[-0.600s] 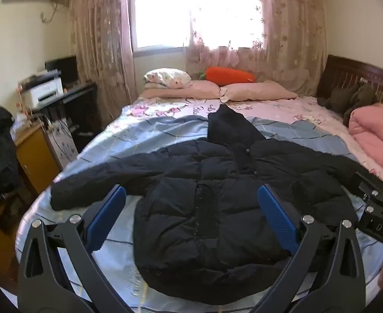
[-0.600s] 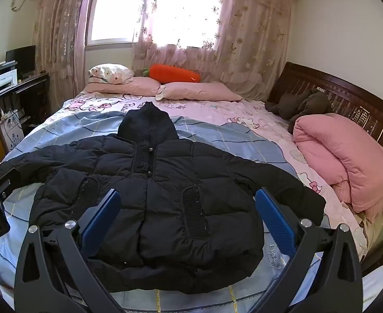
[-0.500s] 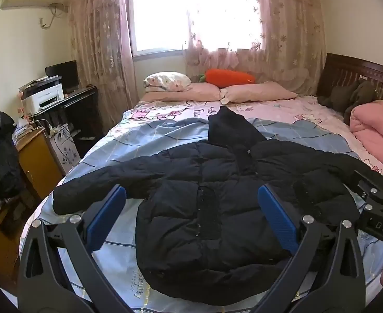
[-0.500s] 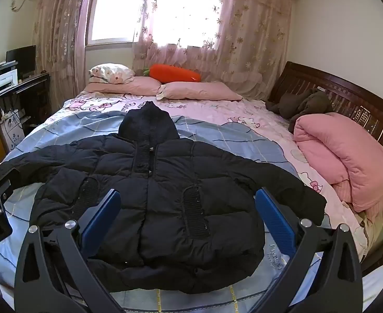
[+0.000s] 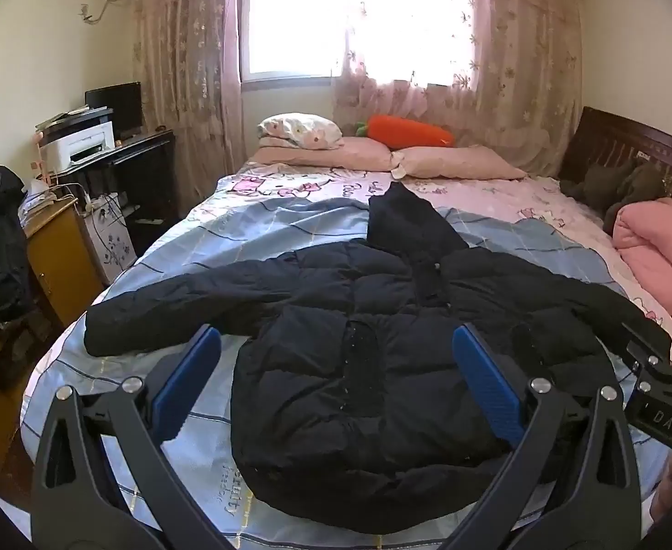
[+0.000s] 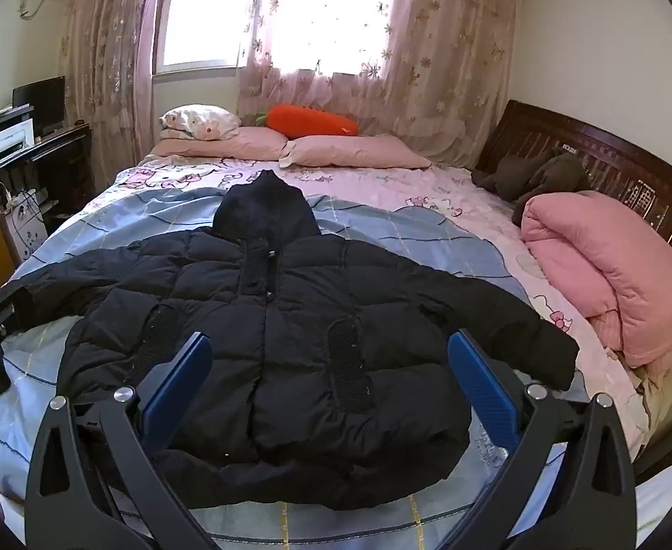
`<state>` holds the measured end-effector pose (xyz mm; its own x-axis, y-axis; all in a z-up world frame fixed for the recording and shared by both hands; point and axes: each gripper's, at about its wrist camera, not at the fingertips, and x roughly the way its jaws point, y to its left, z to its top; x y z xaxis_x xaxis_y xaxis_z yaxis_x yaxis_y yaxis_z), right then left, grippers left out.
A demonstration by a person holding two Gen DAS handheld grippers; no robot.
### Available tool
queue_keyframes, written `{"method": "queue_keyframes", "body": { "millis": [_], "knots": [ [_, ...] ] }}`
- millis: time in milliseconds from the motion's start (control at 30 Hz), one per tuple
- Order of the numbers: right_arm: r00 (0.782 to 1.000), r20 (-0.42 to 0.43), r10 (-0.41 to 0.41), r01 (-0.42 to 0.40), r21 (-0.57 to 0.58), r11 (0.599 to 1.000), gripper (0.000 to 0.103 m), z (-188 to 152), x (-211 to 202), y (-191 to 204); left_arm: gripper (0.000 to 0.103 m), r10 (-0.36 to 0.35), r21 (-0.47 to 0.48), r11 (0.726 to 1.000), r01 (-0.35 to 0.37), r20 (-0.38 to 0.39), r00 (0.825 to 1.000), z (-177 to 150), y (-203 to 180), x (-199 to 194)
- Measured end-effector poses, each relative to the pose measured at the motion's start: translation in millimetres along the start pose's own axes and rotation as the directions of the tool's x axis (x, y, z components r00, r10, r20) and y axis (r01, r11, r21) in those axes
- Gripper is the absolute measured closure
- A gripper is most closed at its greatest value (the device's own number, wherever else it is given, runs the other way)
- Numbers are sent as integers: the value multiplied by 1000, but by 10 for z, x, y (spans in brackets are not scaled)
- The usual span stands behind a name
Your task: Fold large clothes
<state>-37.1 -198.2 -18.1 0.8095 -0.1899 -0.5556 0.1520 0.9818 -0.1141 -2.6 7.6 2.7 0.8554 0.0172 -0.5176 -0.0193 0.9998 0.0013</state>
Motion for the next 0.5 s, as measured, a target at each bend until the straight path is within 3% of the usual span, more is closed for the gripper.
{"method": "queue_keyframes", "body": {
  "millis": [500],
  "knots": [
    [1000,0,-7,7,1,1000,1,13,-24,-15,2,-3,2,1000,3,-6,1000,-35,26,-12]
  ]
}}
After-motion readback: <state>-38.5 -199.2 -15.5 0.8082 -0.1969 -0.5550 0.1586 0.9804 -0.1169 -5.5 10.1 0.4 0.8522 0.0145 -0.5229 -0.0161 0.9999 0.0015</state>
